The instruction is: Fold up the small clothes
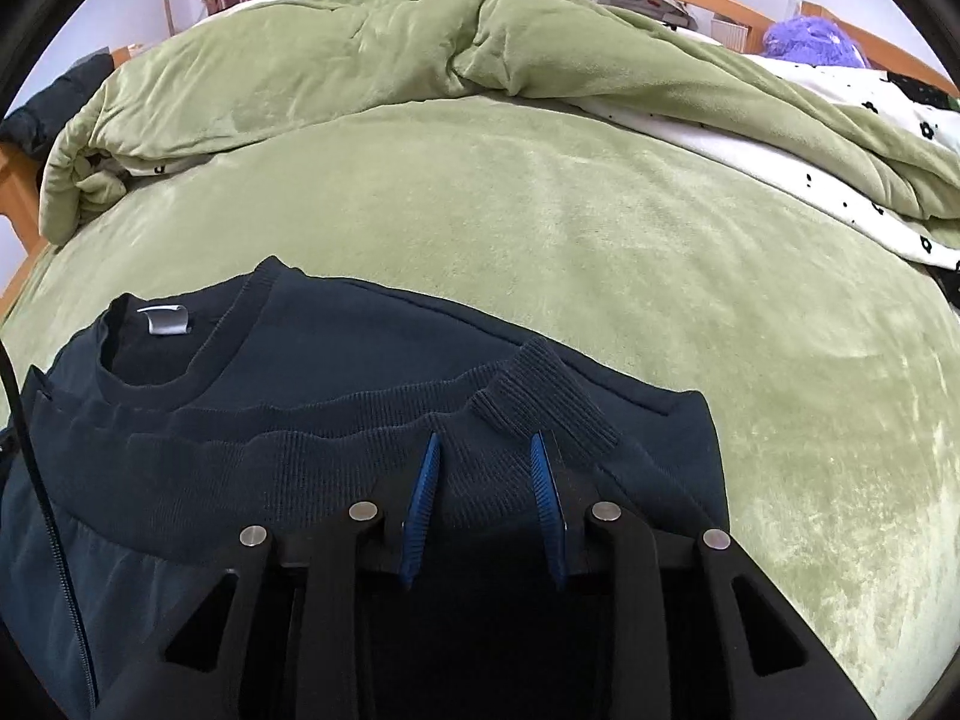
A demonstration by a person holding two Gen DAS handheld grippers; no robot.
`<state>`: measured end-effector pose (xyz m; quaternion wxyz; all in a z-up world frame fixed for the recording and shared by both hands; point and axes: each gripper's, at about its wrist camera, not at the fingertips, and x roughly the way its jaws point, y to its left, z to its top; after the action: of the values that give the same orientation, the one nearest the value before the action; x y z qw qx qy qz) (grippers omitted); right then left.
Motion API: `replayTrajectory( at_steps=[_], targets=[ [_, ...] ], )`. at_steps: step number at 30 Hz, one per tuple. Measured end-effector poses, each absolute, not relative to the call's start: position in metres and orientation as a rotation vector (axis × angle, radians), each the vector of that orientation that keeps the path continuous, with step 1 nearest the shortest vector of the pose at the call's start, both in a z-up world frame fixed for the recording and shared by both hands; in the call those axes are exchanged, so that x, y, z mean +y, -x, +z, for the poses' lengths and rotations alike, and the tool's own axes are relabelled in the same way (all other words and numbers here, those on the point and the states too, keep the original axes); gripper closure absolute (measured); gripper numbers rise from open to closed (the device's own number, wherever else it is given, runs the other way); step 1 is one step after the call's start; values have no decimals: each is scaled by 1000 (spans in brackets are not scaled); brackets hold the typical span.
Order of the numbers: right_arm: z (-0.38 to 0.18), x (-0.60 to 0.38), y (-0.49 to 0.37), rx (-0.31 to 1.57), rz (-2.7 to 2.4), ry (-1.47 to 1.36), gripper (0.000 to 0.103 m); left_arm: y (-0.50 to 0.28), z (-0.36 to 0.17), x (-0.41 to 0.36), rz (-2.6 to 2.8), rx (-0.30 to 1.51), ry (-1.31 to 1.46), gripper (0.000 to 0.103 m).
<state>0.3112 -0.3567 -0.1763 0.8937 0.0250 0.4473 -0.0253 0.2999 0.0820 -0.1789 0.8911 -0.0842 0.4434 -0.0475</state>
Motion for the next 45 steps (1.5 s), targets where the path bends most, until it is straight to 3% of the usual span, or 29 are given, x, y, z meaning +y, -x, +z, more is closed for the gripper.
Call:
replayTrajectory(
  at_steps=[11, 15, 22, 39, 45],
  targets=[
    [-167, -359, -300, 924, -30, -86, 69, -284, -169, 76, -55, 916, 108, 44],
    [-151, -348, -281, 918, -42, -70, 55, -268, -157, 79, -47, 908, 102, 44],
    [-106, -310, -230, 880, 13, -10, 55, -224, -118, 82, -35, 856, 91, 34],
    [-1, -218, -137, 761, 97, 15, 53, -114, -54, 99, 8, 756, 61, 33],
    [-12, -184, -116, 763, 174, 2, 42, -91, -39, 125, 61, 761, 95, 33]
  ],
)
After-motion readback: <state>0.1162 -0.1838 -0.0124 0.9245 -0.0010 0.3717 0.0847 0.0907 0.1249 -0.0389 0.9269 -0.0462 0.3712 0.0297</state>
